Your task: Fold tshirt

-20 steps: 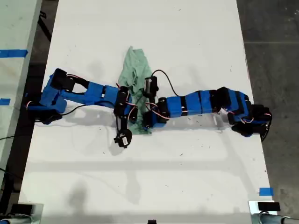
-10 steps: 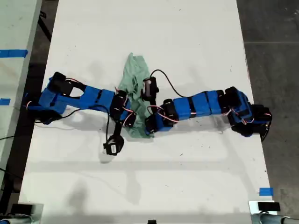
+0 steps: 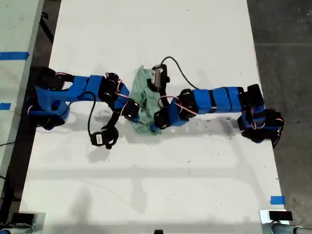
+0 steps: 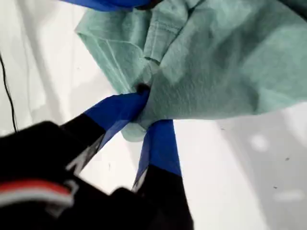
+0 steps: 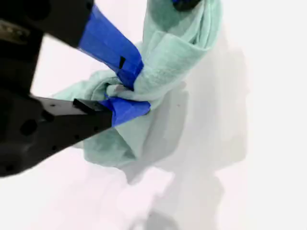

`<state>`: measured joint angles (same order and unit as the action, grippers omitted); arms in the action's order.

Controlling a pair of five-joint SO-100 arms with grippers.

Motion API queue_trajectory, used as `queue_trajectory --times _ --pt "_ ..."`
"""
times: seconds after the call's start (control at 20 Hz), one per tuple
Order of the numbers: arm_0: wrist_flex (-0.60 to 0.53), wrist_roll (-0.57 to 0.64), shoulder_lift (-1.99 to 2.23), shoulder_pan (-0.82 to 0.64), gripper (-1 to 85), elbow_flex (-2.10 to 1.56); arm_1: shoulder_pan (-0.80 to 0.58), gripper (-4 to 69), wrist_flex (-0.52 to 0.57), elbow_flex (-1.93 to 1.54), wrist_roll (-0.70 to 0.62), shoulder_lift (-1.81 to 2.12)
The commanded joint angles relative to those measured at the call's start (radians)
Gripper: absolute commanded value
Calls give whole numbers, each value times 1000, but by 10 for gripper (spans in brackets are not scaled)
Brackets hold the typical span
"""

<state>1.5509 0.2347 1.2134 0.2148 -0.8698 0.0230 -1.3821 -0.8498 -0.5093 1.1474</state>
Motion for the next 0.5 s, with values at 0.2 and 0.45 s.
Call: queue_trajectory --times 0.2,0.45 --pt "32 368 132 -436 0 23 -391 -19 52 2 -295 126" --pt "-144 606 40 -637 0 21 -580 -19 212 -20 -465 110"
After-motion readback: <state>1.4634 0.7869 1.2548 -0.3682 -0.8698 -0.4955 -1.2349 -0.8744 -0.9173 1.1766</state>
